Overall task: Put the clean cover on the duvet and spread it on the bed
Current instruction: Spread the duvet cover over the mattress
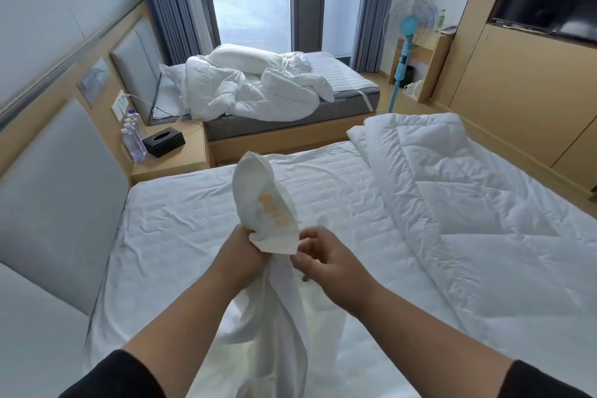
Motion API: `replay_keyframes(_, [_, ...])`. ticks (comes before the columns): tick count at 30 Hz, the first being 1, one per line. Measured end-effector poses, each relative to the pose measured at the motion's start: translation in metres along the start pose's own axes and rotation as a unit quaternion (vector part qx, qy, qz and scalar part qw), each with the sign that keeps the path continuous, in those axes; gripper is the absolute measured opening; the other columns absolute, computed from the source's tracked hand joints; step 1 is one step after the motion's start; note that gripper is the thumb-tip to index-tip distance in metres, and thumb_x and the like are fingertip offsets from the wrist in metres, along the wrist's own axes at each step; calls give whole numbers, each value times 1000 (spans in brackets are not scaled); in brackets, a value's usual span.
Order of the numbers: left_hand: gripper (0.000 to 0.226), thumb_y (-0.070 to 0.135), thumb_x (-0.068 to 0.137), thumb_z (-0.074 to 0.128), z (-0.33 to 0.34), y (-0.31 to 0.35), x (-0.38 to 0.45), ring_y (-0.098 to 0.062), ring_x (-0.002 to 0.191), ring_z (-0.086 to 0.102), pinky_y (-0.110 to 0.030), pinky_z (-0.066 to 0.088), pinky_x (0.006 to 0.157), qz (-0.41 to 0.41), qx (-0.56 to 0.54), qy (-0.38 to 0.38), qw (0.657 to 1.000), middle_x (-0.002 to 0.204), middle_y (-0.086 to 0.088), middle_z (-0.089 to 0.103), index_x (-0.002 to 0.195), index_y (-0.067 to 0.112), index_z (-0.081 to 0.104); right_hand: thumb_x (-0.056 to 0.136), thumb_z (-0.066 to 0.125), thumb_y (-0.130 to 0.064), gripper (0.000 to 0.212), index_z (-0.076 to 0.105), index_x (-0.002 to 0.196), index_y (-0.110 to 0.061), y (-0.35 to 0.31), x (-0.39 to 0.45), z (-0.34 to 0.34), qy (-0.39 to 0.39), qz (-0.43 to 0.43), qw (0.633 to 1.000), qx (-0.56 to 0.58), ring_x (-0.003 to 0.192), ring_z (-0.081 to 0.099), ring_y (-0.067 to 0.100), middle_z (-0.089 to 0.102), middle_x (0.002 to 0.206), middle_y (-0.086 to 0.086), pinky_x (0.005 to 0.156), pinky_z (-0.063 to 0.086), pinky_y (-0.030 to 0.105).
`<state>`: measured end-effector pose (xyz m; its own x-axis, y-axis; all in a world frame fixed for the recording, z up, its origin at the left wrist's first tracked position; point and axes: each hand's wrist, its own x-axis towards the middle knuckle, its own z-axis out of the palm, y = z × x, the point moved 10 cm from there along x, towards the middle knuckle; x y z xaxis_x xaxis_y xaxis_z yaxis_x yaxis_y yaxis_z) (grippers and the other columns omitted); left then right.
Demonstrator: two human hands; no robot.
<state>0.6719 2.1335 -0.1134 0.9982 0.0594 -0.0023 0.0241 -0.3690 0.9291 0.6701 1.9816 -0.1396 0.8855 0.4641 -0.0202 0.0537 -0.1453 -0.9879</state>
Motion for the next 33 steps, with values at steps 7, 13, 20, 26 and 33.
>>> replay_keyframes(7, [75,85,65,66,48,-51,-20,-31,108,71,-42,59,85,-226,-257,-143,929,116,-12,74,109,25,77,80,74,-40,43,55,119,-39,8,-3,10,18,12,991,-135,103,61,-4,64,112,-22,85,49,20])
replay_keyframes(13, [78,54,38,98,12,-82,-21,-33,91,75,-52,59,89,-219,-218,-57,949,102,-17,76,100,10,78,85,58,-19,9,53,79,-15,35,-13,-64,230,57,962,-132,72,56,13,59,74,-5,70,45,37])
replay_keyframes(20, [13,16,79,82,-50,-96,1,-26,67,67,-39,54,71,-179,-232,83,953,78,-11,73,83,11,71,95,68,-18,14,68,109,-15,86,-31,-140,266,128,932,208,89,71,31,74,103,12,72,56,42])
replay_keyframes(26, [24,25,67,76,-99,-142,-3,-21,67,66,-36,55,67,-181,-178,164,953,78,-6,71,88,16,69,77,87,-19,53,53,118,-14,132,-88,-211,262,271,906,-192,102,63,30,64,109,6,85,50,40])
replay_keyframes(33, [57,55,84,71,-134,-272,-45,-37,106,67,-54,53,97,-360,28,157,919,117,-19,69,115,7,68,99,58,-29,44,64,128,3,232,-220,-265,358,483,764,-234,118,59,43,63,131,26,95,45,41])
